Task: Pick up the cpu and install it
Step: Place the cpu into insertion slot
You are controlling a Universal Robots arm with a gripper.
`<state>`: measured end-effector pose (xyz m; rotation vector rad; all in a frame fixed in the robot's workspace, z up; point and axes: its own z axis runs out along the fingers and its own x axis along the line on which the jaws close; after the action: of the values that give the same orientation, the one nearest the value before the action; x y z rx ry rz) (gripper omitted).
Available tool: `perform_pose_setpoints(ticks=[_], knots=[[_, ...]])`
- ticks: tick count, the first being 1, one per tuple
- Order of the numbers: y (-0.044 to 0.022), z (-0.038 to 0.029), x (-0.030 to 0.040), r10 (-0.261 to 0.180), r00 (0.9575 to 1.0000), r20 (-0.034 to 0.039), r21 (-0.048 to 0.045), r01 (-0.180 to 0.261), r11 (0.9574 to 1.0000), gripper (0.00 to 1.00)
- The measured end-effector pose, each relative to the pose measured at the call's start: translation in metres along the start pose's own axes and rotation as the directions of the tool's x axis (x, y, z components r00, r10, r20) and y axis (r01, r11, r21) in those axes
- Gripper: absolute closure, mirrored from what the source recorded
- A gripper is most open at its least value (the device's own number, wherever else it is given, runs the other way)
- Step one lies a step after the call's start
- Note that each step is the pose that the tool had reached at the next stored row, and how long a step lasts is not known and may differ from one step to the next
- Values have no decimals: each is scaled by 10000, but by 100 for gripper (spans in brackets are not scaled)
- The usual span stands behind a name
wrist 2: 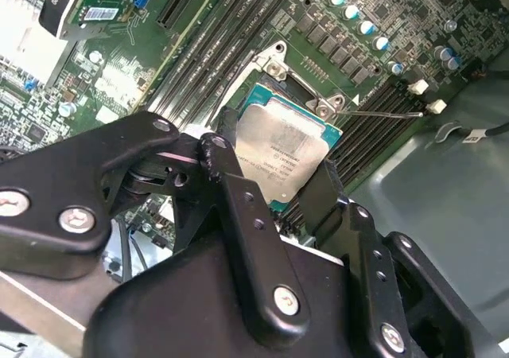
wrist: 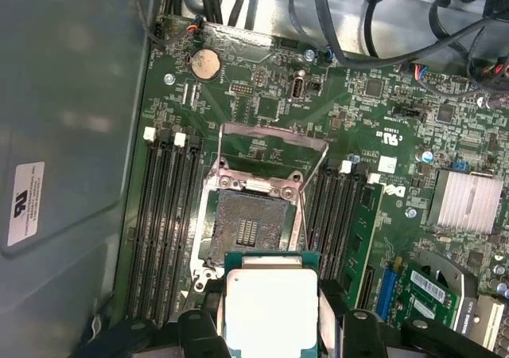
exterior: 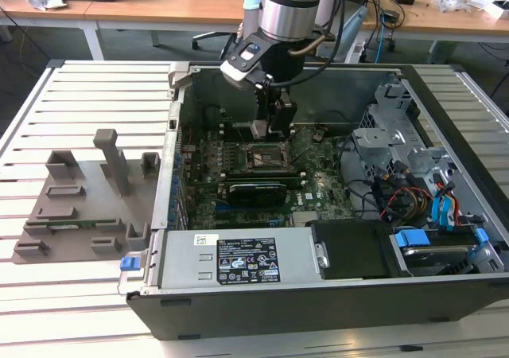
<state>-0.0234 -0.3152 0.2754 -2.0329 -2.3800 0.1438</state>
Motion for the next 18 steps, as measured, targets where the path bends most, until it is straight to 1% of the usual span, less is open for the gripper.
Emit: perform_pose_setpoints(ticks=[5,8,10,15,16,18], knots=[[0,1,0,300,9995,-5,19,-300,9995,45],[0,1,0,566,9984,-9,36,-566,9984,45],[0,1,0,654,9979,-7,42,-654,9978,45],[0,2,0,1186,9929,-23,75,-1185,9929,45],[0,2,0,1255,9921,-27,80,-1254,9921,45],[0,2,0,1288,9917,-30,81,-1287,9916,45]])
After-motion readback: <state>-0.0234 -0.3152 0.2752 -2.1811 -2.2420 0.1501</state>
